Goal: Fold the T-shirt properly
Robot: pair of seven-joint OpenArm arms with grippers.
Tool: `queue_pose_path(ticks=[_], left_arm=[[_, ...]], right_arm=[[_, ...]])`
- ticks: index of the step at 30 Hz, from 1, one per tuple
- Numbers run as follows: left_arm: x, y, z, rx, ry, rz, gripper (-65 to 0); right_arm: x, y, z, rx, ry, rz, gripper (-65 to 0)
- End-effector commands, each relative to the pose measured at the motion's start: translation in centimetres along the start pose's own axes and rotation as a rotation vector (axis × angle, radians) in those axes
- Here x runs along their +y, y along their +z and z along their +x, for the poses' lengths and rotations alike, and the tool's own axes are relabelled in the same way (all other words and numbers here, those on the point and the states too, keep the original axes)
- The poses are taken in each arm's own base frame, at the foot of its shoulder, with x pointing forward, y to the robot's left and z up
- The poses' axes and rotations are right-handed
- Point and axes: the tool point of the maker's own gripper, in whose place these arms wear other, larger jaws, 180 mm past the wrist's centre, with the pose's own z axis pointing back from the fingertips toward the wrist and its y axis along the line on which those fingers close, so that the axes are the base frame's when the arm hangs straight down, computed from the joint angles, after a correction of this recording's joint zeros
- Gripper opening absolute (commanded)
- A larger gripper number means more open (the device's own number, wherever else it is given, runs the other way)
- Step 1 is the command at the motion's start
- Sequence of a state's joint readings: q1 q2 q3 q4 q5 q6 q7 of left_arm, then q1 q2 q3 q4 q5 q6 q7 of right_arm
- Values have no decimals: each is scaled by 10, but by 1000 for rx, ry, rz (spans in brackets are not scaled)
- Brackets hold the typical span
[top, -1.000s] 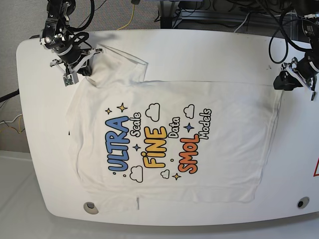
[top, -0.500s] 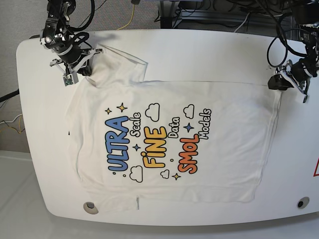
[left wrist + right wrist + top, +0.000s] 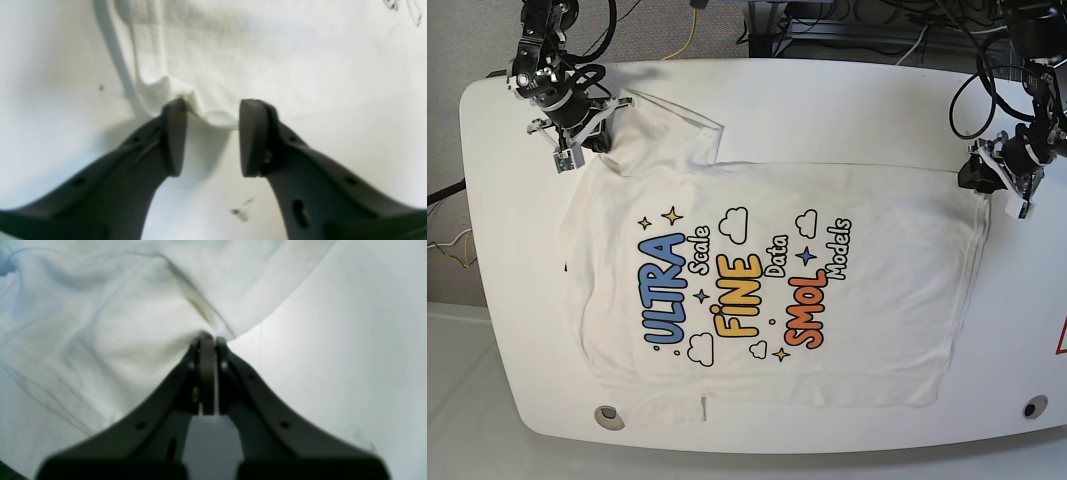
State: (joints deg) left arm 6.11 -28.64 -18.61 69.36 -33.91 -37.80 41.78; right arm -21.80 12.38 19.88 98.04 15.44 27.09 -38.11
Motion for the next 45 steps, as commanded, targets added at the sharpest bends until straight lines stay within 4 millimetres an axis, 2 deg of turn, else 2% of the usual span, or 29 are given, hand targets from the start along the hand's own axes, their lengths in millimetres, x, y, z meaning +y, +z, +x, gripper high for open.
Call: queue_pose_path(ticks=[1, 5, 15, 21, 27, 31, 39, 45], left_arm=[[17, 5, -10, 78, -37, 70, -440], [22, 6, -10, 84, -45, 90, -449], [32, 13, -15, 95, 10, 104, -386], [39, 18, 1, 23, 84, 143, -405], [32, 15, 1, 10, 96, 114, -416], [15, 6, -8, 29, 96, 49, -415], [2, 3, -10, 22, 94, -16, -461], [-1, 7, -11, 14, 96, -35, -571]], right_arm=[[-4, 3, 7, -21, 13, -5, -650], [-3, 3, 8, -23, 12, -5, -650], [-5, 3, 8, -25, 11, -11, -650], [-5, 3, 10, -28, 11, -8, -650], [-5, 3, 10, -31, 9, -8, -650], [-5, 3, 10, -31, 9, -9, -650], [-5, 3, 10, -31, 9, -8, -650], [-4, 4, 9, -31, 8, -7, -650]])
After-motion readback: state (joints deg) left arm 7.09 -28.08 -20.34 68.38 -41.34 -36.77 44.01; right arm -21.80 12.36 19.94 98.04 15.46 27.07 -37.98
